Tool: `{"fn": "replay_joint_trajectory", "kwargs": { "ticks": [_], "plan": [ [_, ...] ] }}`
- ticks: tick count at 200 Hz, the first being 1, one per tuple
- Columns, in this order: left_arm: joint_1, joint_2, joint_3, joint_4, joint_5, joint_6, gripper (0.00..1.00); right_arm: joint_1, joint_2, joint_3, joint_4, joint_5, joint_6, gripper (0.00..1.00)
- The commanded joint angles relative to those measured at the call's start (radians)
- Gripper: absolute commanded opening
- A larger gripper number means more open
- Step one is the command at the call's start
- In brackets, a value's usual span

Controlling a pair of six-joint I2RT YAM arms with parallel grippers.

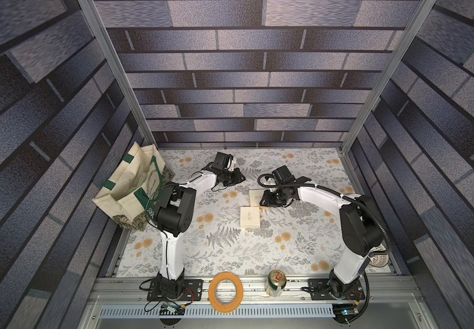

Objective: Take out the earrings from the drawer-style jewelry box
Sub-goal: Move the jewelry box to the center of the board, then adjust the jewelry box at the center of the board.

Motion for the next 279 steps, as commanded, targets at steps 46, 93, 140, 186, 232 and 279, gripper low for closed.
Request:
{"fn": "replay_joint_trajectory", "kwargs": {
  "ticks": [46,93,140,186,232,279],
  "plan": [
    [-0.032,0.06,0.073,0.015,0.032,0.041,0.24,0.015,0.014,-0.052,0.016,0.059,0.062,0.25],
    [-0.037,0.128,0.134,-0.014,0.013,0.027,0.24,0.014,0.051,-0.023,0.0,0.106,0.067,0.25],
    [-0.05,0.142,0.142,-0.018,0.028,0.041,0.24,0.013,0.074,-0.011,0.011,0.136,0.077,0.25],
    [-0.067,0.161,0.137,-0.024,0.017,0.053,0.24,0.01,0.097,0.031,-0.012,0.173,0.074,0.25],
    [-0.073,0.172,0.142,-0.034,0.013,0.055,0.24,0.0,0.127,0.077,-0.024,0.182,0.073,0.25],
    [-0.086,0.122,0.06,-0.007,0.005,0.048,0.24,-0.015,0.171,0.141,-0.04,0.184,0.062,0.25]
  ]
}}
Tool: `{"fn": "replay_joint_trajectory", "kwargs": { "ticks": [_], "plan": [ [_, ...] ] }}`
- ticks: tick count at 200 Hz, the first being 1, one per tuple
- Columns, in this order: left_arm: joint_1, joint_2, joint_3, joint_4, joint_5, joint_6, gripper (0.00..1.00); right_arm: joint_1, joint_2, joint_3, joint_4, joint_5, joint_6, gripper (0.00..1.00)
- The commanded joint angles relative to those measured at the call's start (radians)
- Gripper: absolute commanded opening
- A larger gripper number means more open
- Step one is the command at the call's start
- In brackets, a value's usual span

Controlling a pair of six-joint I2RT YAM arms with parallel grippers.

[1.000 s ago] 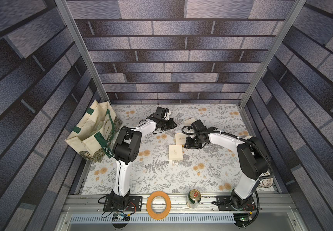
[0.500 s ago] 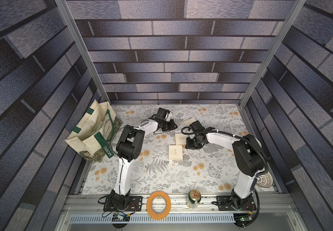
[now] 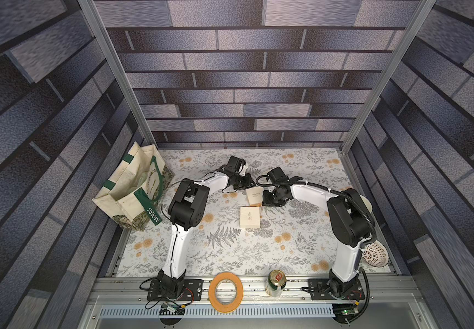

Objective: Take out the earrings from the drawer-style jewelry box
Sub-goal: Adjust the jewelry box at the center of the board.

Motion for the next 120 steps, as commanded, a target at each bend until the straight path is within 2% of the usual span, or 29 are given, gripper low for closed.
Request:
{"fn": "replay_joint_trajectory", "kwargs": {
  "ticks": [1,71,120],
  "plan": [
    [-0.011,-0.042,-0.054,-0.001,-0.009,0.017,0.24,-0.011,0.035,0.05,-0.031,0.018,-0.003,0.25],
    [-0.035,-0.17,-0.216,0.02,-0.057,-0.003,0.24,-0.031,0.105,0.166,-0.055,0.012,-0.014,0.25],
    [-0.086,-0.239,-0.285,0.014,-0.104,-0.005,0.24,-0.04,0.175,0.252,-0.079,0.006,-0.035,0.25]
  ]
}}
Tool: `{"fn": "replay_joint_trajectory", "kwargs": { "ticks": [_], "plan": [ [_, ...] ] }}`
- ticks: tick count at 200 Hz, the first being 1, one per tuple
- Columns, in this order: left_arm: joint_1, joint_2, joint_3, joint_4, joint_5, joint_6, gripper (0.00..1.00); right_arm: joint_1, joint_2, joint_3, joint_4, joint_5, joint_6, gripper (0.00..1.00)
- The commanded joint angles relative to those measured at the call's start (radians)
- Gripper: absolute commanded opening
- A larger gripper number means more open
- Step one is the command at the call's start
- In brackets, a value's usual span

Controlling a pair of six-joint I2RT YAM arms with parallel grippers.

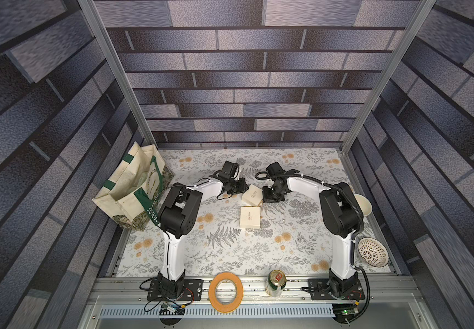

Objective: Take out the earrings from the drawer-style jewelry box
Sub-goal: Adjust the jewelry box at the center of the board.

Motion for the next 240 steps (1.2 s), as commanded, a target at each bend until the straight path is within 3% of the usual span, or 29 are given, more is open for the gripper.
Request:
{"fn": "replay_joint_trajectory", "kwargs": {
  "ticks": [1,67,158,240],
  "plan": [
    [-0.066,-0.056,-0.042,-0.051,0.027,-0.001,0.24,-0.006,0.032,0.065,0.039,0.0,-0.02,0.25],
    [-0.126,-0.093,-0.105,-0.064,-0.04,-0.02,0.24,-0.01,0.076,0.151,-0.004,-0.021,-0.048,0.25],
    [-0.066,-0.09,-0.093,-0.083,-0.038,-0.031,0.24,0.009,0.005,0.011,0.078,-0.116,-0.016,0.24],
    [-0.025,-0.133,-0.106,-0.108,-0.045,0.002,0.24,0.048,-0.015,0.016,0.101,-0.11,-0.021,0.24]
  ]
}}
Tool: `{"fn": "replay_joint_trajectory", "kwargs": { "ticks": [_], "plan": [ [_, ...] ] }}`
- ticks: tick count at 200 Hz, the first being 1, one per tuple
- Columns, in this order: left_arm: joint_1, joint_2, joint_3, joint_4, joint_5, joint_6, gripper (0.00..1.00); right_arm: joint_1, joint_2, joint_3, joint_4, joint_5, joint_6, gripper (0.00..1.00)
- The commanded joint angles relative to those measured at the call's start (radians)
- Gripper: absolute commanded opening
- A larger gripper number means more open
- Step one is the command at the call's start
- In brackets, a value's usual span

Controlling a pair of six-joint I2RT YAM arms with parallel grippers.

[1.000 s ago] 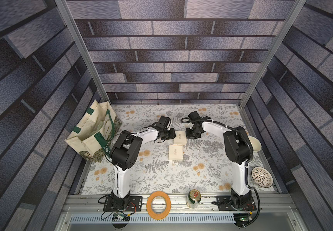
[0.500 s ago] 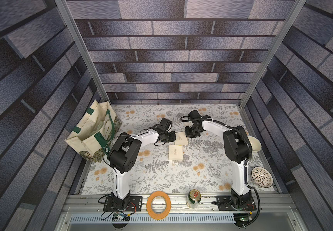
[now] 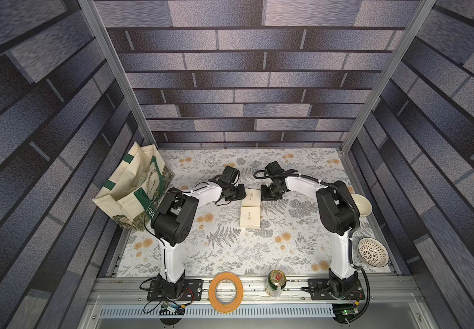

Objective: Take out the earrings from the drawer-style jewelry box
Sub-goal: Adjust the jewelry box at the center of the board.

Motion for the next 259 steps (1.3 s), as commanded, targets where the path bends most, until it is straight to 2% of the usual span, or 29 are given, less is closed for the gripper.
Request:
{"fn": "replay_joint_trajectory", "kwargs": {
  "ticks": [1,30,37,102,171,193,217,259],
  "plan": [
    [-0.008,-0.04,-0.013,-0.03,0.031,0.024,0.24,0.035,-0.042,0.009,0.05,-0.074,0.008,0.24],
    [-0.002,-0.063,-0.015,-0.049,0.009,0.041,0.24,0.035,-0.047,-0.002,0.038,-0.044,-0.003,0.26],
    [0.003,-0.069,-0.018,-0.051,0.006,0.044,0.24,0.034,-0.088,-0.007,0.035,-0.031,-0.008,0.26],
    [-0.005,-0.027,-0.014,-0.056,0.05,0.031,0.24,0.031,-0.156,-0.041,0.017,0.021,-0.022,0.29],
    [-0.027,-0.039,-0.007,-0.062,0.032,0.022,0.24,0.024,-0.16,-0.051,0.005,0.022,-0.019,0.3],
    [-0.022,-0.068,-0.008,-0.085,-0.01,0.033,0.24,0.017,-0.192,-0.082,0.008,0.039,-0.006,0.3],
    [-0.012,-0.106,0.012,-0.122,-0.061,0.042,0.24,-0.002,-0.221,-0.127,0.016,0.046,0.013,0.3],
    [-0.004,-0.132,0.098,-0.153,-0.023,0.057,0.25,-0.033,-0.244,-0.176,0.029,0.057,0.034,0.3]
  ]
}}
